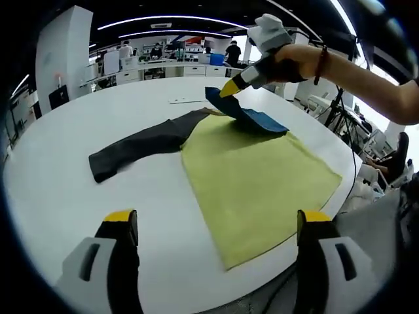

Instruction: Fold the garment on the visible template until the final outline fits inside the template.

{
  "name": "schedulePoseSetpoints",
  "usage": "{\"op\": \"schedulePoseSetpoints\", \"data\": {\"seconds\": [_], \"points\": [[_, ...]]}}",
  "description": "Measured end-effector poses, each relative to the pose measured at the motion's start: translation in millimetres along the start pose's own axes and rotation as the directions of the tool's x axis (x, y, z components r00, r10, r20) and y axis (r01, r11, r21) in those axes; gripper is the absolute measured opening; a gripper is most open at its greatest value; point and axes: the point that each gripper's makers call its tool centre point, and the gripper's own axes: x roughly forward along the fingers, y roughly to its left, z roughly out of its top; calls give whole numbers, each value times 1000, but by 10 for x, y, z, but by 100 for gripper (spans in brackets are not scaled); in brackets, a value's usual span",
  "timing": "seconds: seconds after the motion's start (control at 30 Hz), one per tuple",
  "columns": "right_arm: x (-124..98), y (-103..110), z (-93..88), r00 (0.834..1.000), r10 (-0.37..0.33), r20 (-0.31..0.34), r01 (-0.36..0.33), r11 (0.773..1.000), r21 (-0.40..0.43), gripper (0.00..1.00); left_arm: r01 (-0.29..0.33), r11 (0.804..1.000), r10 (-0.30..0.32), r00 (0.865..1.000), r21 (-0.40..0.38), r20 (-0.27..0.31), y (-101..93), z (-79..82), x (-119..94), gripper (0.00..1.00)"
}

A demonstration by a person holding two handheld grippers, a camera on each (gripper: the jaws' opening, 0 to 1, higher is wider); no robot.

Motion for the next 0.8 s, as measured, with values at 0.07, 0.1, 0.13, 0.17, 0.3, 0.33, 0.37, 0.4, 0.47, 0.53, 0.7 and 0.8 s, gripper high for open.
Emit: {"op": "schedulePoseSetpoints", "data": {"seconds": [0.07, 0.1, 0.13, 0.17, 0.3, 0.33, 0.37, 0.4, 0.47, 0.53, 0.7, 0.8], "points": [[41, 4, -35, 1000, 3, -4, -3, 1000, 1, 0, 0, 1000, 0, 1000, 0, -2, 5, -12, 0, 99], [75, 16, -54, 1000, 6, -4, -6, 1000, -5, 0, 0, 1000, 0, 1000, 0, -5, 7, -21, 0, 98], [97, 34, -59, 1000, 13, 1, -13, 1000, -11, 0, 0, 1000, 0, 1000, 1, -6, 10, -26, 0, 98], [133, 64, -65, 1000, 25, 13, -24, 1000, -17, 0, 0, 1000, 0, 1000, 1, -6, 12, -30, -1, 98], [256, 115, -194, 999, 41, -17, -41, 999, 4, 0, -4, 1000, 4, 1000, -3, -3, 10, -32, -13, 98], [288, 134, -238, 999, 41, -28, -41, 999, 1, 0, -4, 1000, 4, 1000, -3, -3, 11, -33, -18, 98], [313, 156, -264, 998, 45, -31, -45, 999, -3, 0, -4, 1000, 4, 1000, -3, -2, 11, -33, -22, 98], [346, 185, -288, 998, 50, -29, -50, 999, -5, 0, -4, 1000, 4, 1000, -5, -1, 13, -33, -25, 98], [408, 253, -333, 997, 71, -38, -71, 997, -10, 0, -5, 1000, 5, 1000, -6, -3, 17, -41, -24, 98], [440, 324, -353, 994, 98, -42, -98, 995, -8, 0, -4, 1000, 4, 1000, -4, -8, 15, -53, -19, 98], [488, 546, -358, 983, 179, -32, -177, 983, 41, 0, 1, 1000, 0, 1000, -6, 1, -5, -35, -20, 98], [486, 552, -389, 983, 177, -41, -176, 984, 26, 1, -1, 1000, 1, 1000, -3, 3, -6, -28, -28, 98]]}}
